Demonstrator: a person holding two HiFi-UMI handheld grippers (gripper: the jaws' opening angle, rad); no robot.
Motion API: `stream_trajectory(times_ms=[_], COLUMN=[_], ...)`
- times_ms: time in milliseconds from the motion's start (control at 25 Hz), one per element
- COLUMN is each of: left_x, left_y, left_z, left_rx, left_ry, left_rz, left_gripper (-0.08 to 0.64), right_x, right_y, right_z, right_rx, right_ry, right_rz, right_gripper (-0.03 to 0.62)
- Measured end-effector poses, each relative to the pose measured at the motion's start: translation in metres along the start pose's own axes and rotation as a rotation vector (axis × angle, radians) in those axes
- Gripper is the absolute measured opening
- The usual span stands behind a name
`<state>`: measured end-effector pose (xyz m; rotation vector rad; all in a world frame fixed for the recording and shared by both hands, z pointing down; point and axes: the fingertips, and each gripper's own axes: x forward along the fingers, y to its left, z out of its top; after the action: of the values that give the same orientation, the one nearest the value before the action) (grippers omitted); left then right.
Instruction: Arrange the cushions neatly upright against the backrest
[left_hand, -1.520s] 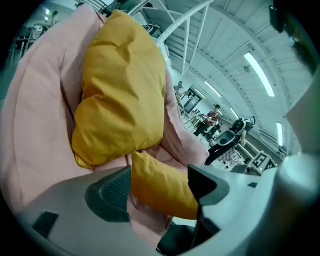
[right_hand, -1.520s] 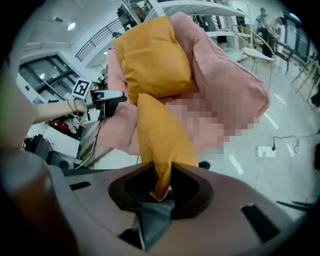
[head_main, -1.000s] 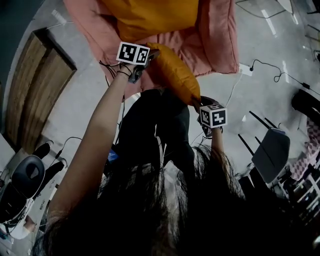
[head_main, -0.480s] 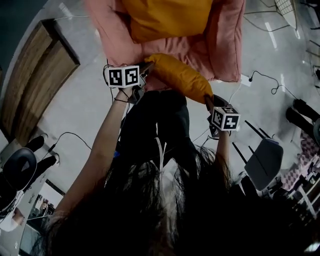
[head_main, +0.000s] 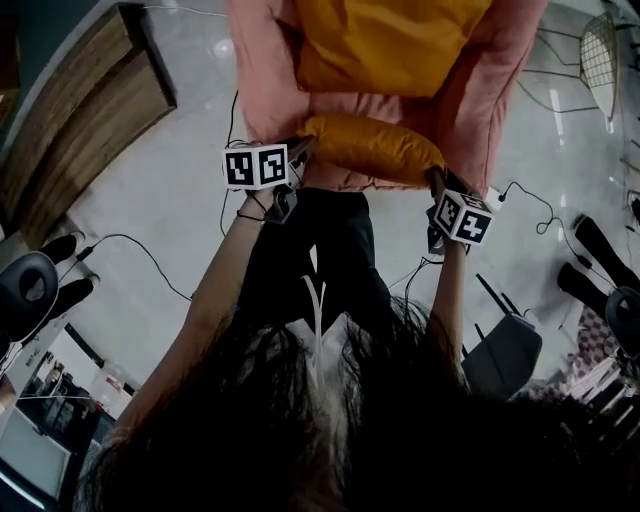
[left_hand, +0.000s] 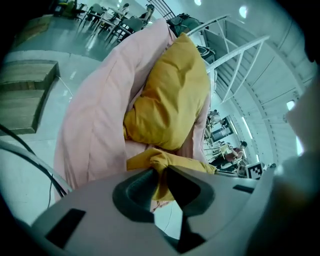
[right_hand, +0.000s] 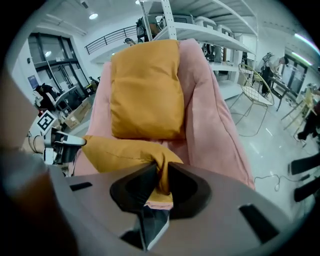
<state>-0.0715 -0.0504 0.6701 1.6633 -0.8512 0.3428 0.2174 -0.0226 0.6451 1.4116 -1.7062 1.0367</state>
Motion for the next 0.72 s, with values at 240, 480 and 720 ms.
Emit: stream_trajectory(times_ms=[240,480,720], left_x=[-0.002,0.012,0.035], left_y=[-0.003,0.003,0.015], left_z=[0.028,0.071,0.096], left_rx=[-0.058,-0.107,-0.007], left_ry=[-0.066,-0.146,-0.142], left_rz=[0.078,0.179,0.360], left_gripper=[0.078,0.072,0.063], right_x=[0.029,0.069,0.108], right_y=[-0.006,-0.013,-0.018], right_z=[0.048,0.099,0.125], right_rx=[-0.033,-0.062,-0.116], right_ry=[0.022,0.000,0.008], right_rz=[0.022,0.084,0.122], right_gripper=[0.075,0.072,0.069])
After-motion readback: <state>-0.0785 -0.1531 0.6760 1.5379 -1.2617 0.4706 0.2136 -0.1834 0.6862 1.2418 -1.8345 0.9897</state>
